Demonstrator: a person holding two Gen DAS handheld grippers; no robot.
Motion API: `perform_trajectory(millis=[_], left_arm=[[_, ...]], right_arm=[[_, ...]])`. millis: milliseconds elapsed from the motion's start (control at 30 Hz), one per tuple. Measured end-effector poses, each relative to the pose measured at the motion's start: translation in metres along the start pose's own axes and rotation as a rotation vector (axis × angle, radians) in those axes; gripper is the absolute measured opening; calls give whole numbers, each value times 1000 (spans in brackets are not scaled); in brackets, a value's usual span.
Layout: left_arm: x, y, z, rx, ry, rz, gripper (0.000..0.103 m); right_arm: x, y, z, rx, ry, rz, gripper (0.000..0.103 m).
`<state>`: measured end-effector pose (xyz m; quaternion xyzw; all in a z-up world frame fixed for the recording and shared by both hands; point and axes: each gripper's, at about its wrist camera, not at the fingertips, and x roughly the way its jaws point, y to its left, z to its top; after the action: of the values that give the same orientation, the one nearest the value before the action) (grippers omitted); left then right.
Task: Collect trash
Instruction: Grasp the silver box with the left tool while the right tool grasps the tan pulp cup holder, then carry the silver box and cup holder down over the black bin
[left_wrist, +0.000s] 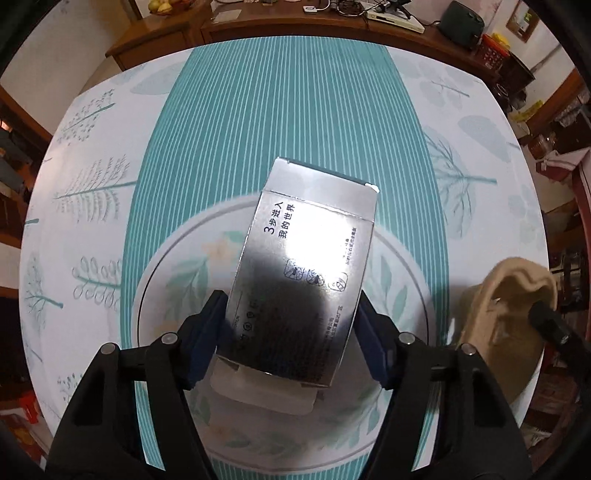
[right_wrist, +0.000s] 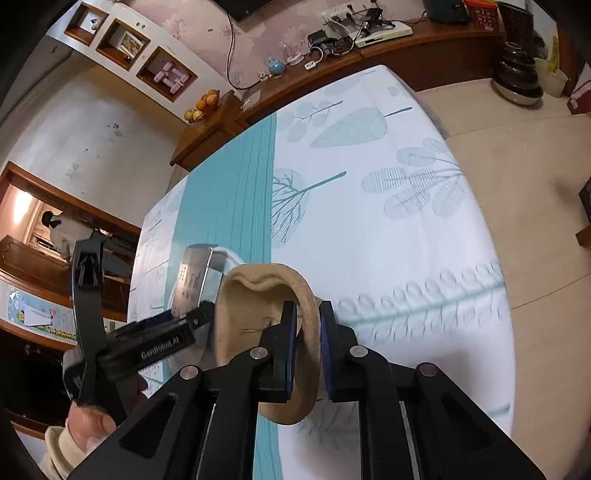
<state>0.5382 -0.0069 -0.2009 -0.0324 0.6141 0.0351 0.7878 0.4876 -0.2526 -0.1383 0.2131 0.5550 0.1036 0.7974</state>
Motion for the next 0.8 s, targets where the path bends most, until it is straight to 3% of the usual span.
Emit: perform_trajectory(millis=[167,400,800], left_arm=[[-30,6,-40,37,-37,-37,64],[-97,27,-116,102,-90,-111,64],[-194,78,-287,201,-177,-184,64]], right_arm=[[-34,14,-40,2,-44,-19,11],[-89,43,-128,26,-122,-47,11],[-154,93,-329,76,-189,-82,11]])
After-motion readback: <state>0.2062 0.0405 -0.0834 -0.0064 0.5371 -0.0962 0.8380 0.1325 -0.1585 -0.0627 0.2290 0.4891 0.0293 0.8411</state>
